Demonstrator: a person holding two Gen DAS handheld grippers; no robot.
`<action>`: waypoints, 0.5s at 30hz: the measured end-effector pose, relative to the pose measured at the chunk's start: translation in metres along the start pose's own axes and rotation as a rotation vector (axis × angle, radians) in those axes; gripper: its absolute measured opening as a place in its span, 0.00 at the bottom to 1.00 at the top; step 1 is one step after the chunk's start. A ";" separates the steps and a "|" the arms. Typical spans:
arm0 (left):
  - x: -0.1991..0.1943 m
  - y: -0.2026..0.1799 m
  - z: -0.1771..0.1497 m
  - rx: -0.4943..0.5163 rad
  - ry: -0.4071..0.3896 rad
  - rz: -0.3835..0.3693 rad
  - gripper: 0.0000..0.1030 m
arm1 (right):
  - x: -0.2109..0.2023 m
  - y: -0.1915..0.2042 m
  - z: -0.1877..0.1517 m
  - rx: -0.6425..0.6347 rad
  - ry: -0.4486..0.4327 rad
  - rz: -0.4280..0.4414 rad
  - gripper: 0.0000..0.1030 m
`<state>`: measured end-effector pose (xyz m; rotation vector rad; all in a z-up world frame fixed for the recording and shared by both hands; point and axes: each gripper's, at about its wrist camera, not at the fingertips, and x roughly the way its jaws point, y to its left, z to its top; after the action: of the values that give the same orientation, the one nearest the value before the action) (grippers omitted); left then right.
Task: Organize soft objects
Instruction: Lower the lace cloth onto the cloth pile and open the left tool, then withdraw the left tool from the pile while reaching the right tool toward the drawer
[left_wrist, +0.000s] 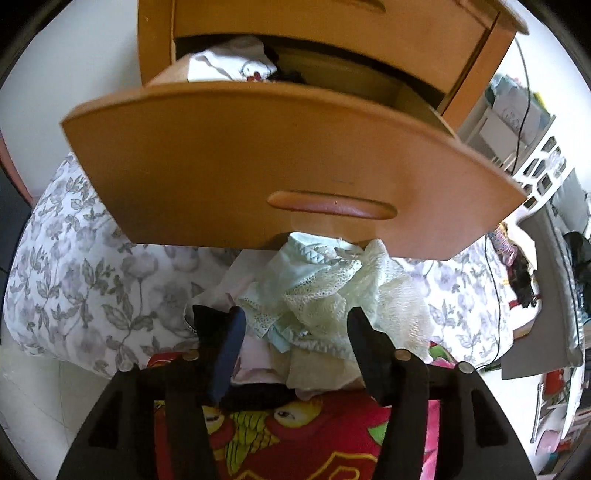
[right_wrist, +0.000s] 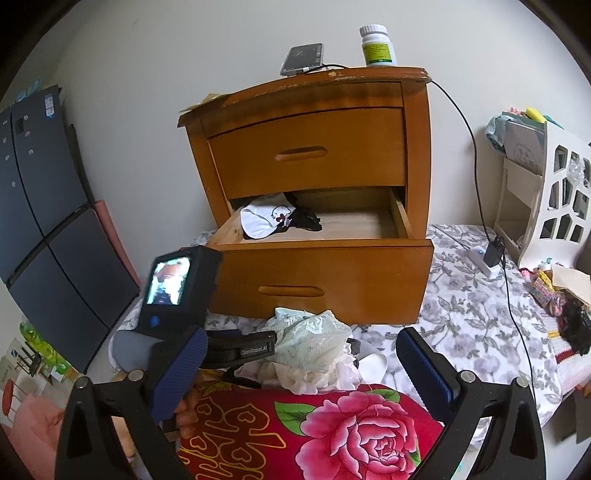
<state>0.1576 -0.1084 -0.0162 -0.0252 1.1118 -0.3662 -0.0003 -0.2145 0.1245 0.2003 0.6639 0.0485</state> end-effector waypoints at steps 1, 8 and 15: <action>-0.003 0.001 0.000 -0.002 -0.005 0.006 0.61 | 0.001 0.001 0.000 -0.002 0.002 -0.001 1.00; -0.033 0.008 0.002 -0.004 -0.112 0.028 0.84 | 0.005 0.008 -0.001 -0.023 0.021 -0.009 1.00; -0.058 0.009 0.009 0.025 -0.218 0.064 0.94 | 0.012 0.011 -0.002 -0.038 0.041 -0.019 1.00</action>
<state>0.1457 -0.0839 0.0370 -0.0067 0.8903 -0.3119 0.0084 -0.2018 0.1183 0.1562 0.7054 0.0471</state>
